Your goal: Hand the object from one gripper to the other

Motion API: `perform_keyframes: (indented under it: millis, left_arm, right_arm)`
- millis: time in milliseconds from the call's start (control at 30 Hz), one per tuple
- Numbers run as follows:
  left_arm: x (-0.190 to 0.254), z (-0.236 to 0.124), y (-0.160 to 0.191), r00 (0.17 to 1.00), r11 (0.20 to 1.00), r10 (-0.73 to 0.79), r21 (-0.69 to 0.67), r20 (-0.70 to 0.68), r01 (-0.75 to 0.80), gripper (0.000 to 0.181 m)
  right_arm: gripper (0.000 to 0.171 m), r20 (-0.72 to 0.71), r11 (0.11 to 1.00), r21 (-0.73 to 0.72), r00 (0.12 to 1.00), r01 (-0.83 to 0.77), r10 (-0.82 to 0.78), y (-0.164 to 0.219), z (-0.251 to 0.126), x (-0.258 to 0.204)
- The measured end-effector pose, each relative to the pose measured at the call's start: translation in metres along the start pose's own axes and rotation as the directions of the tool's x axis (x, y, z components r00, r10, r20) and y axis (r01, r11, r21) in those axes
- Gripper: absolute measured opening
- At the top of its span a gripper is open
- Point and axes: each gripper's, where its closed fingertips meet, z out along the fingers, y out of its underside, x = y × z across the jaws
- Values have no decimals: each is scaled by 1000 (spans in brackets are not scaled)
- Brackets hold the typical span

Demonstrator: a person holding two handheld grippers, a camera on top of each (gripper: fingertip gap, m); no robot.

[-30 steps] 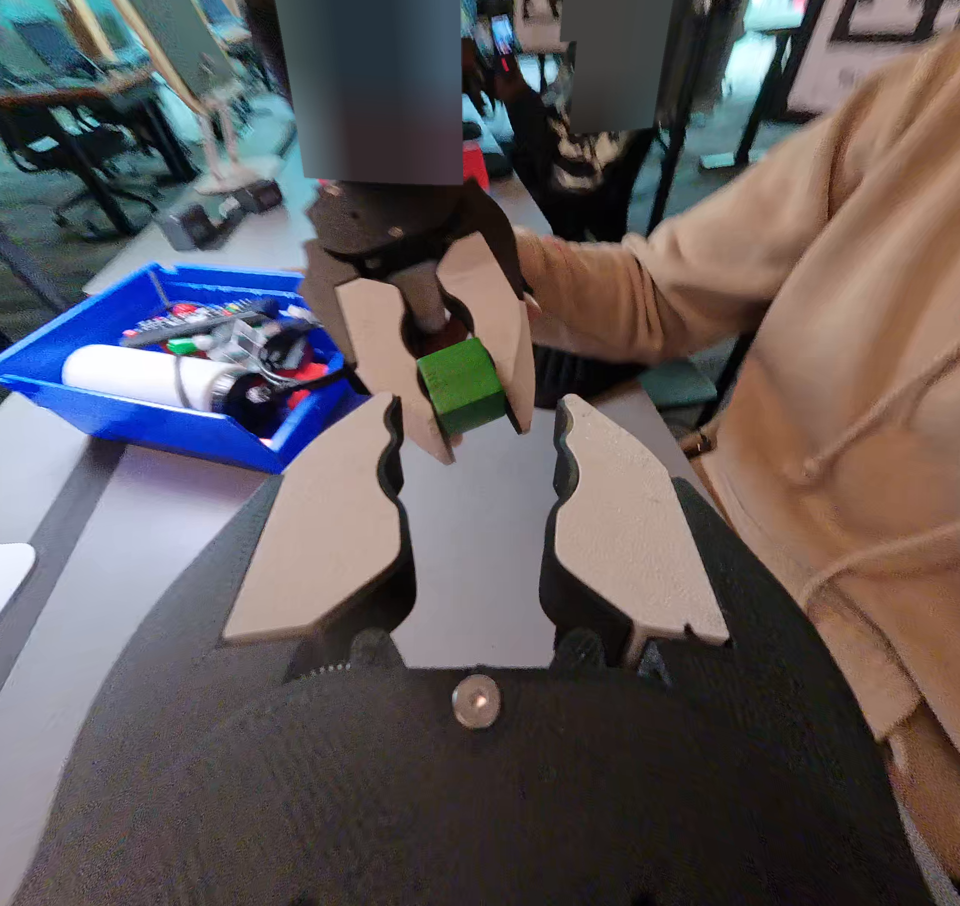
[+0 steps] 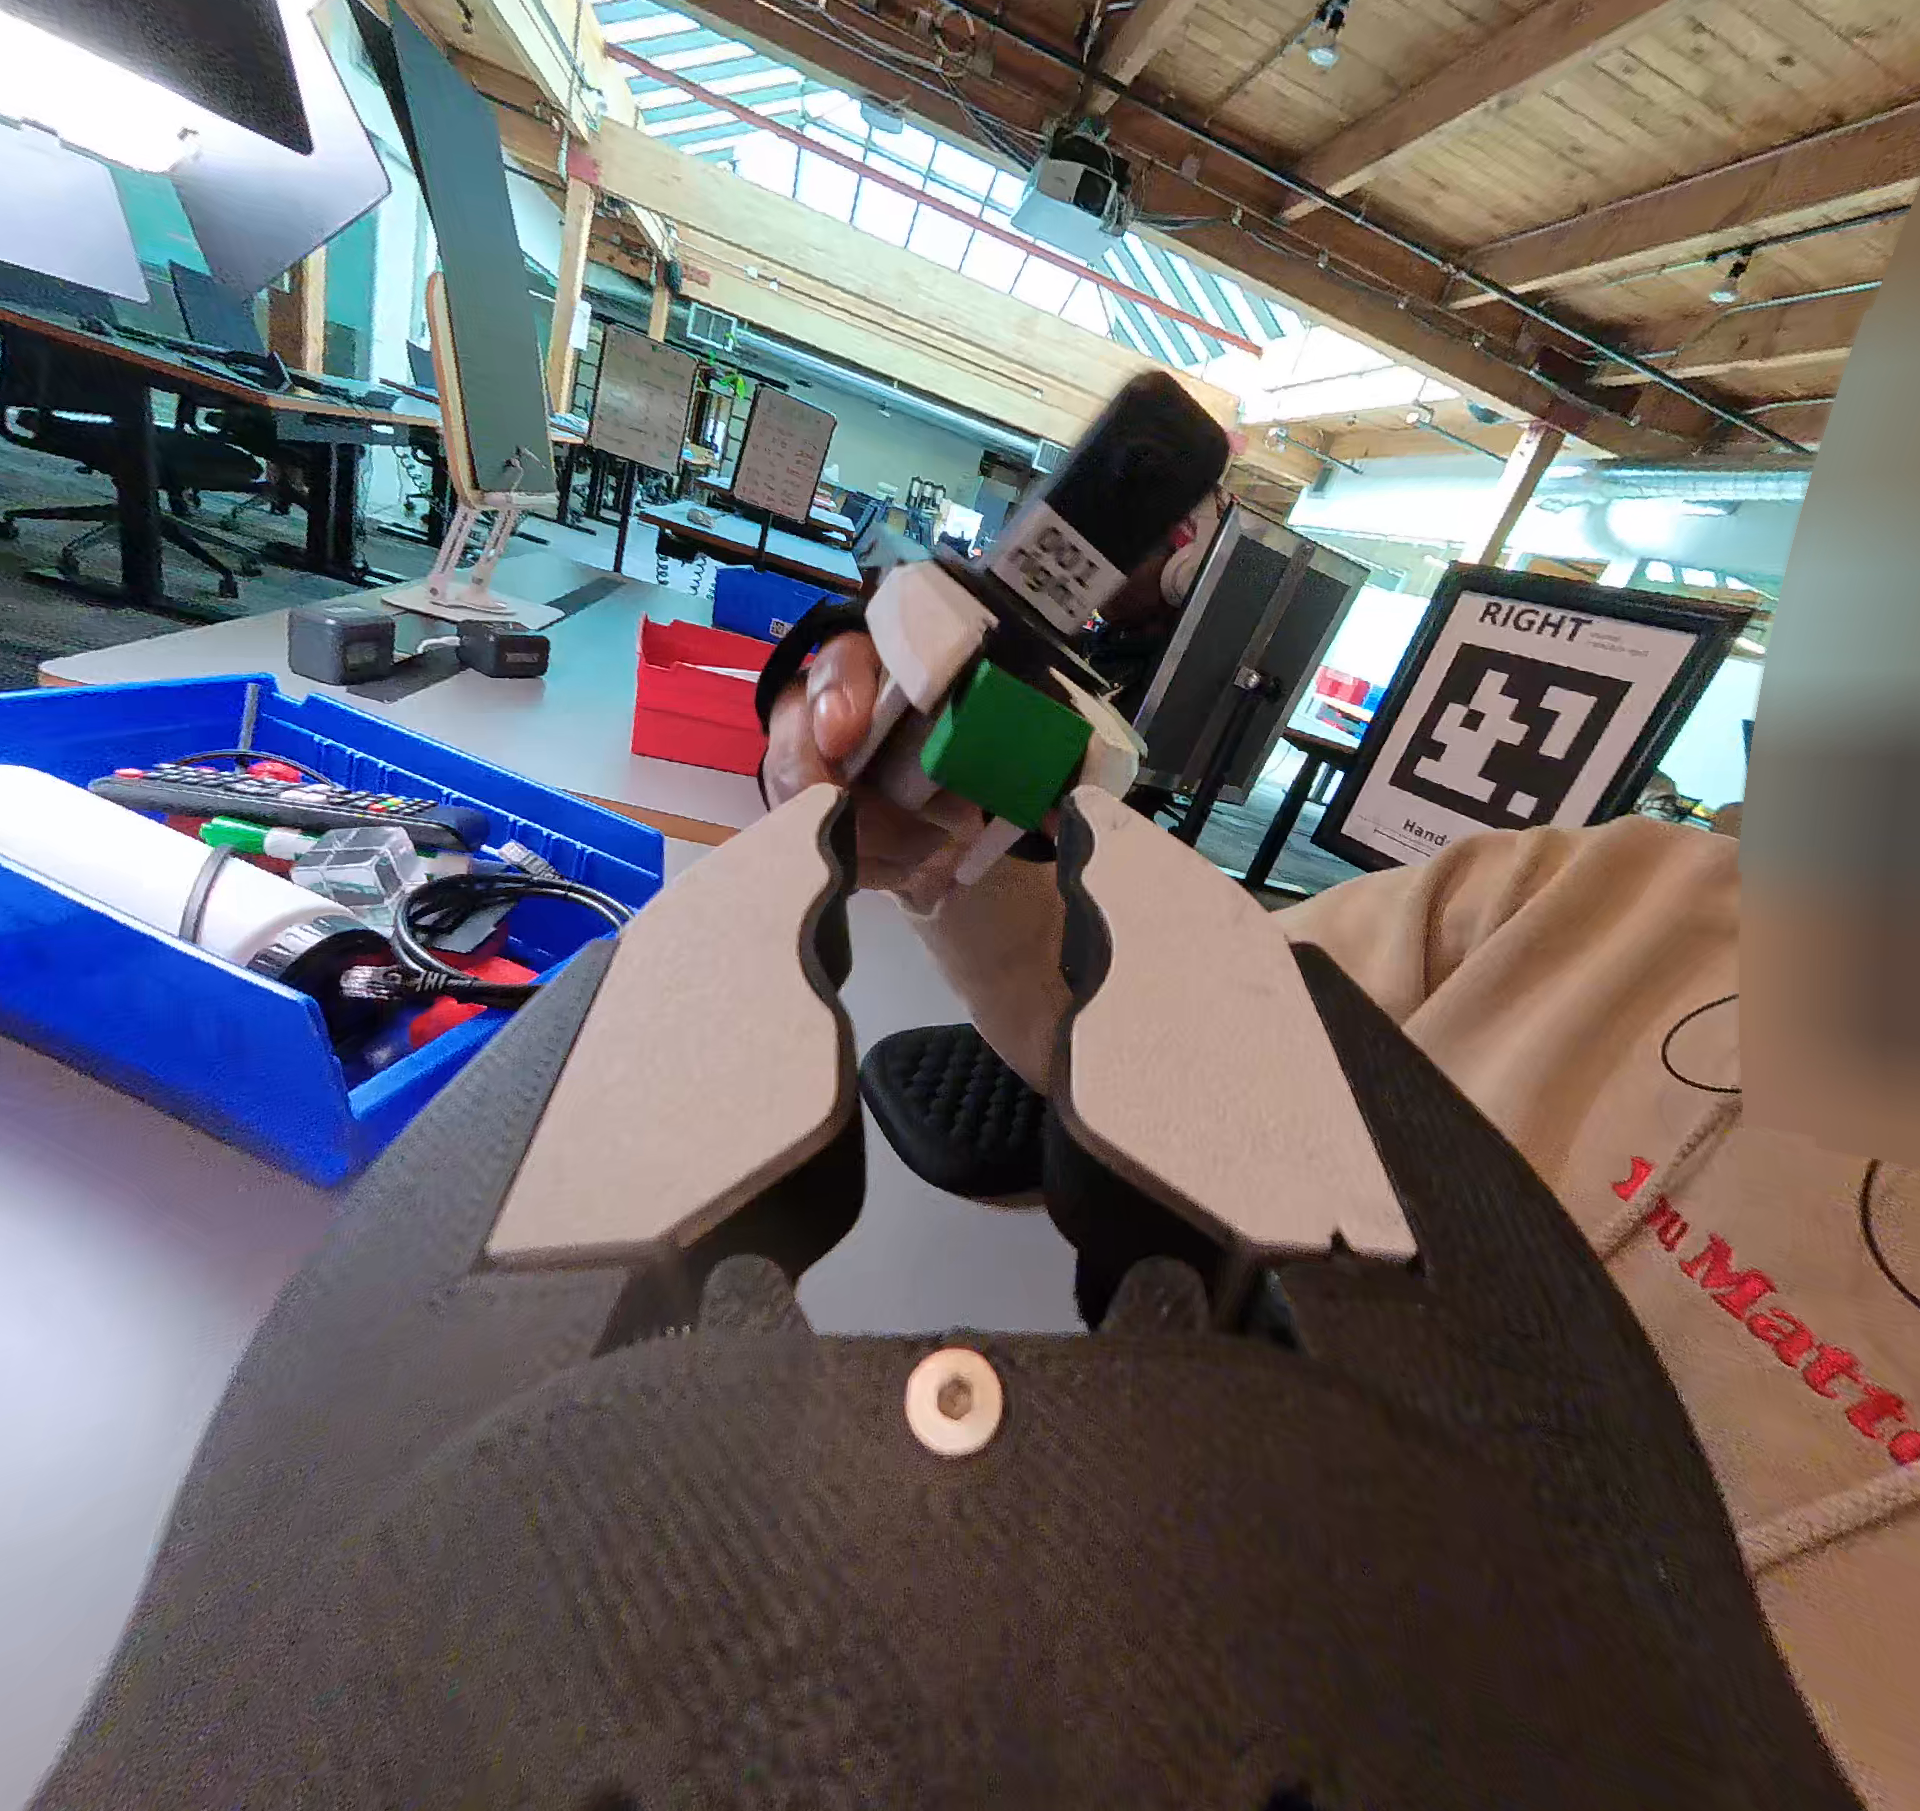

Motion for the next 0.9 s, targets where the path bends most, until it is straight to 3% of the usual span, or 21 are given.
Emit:
perform_keyframes:
  millis: [100, 200, 333, 400, 467, 533, 600, 700, 767, 900]
  left_arm:
    - [7, 2, 3, 997, 998, -65, -24, -49, 64, 41]
    - [20, 11, 18, 978, 988, -136, -96, -158, 122, 47]
    - [16, 12, 11, 976, 975, 218, -48, -14, -219, 50]
    - [14, 9, 11, 889, 890, 449, -137, 89, -436, 53]
    - [8, 6, 11, 746, 760, 644, -262, 172, -595, 55]
    - [4, 4, 8, 612, 647, 760, -347, 219, -679, 53]
    - [0, 4, 10, 516, 558, 828, -416, 221, -718, 44]
    - [1, 5, 15, 452, 485, 873, -443, 185, -754, 29]
    - [-8, 2, 7, 478, 540, 841, -448, 253, -713, 29]
    - [-25, -13, -13, 601, 733, 678, -337, 422, -591, 29]
  right_arm:
    - [30, 254, 980, -25, 947, -197, 196, 2, -8, -24]
    - [30, 383, 951, 1, 879, -309, 285, -3, -6, -38]
    - [30, 472, 854, 15, 757, -520, 452, -13, -7, -34]
    - [30, 497, 775, -12, 669, -632, 553, -15, -7, -27]
    - [30, 475, 672, -56, 572, -739, 669, -11, -2, -17]
    - [30, 490, 565, -117, 447, -817, 748, -7, 2, -17]
    - [30, 479, 518, -155, 395, -841, 784, -2, 9, -20]
    - [31, 434, 491, -210, 370, -845, 821, 10, 19, -27]
    - [31, 396, 485, -156, 395, -861, 829, 11, 21, -15]
    - [37, 169, 665, 81, 668, -742, 725, 13, 4, 32]
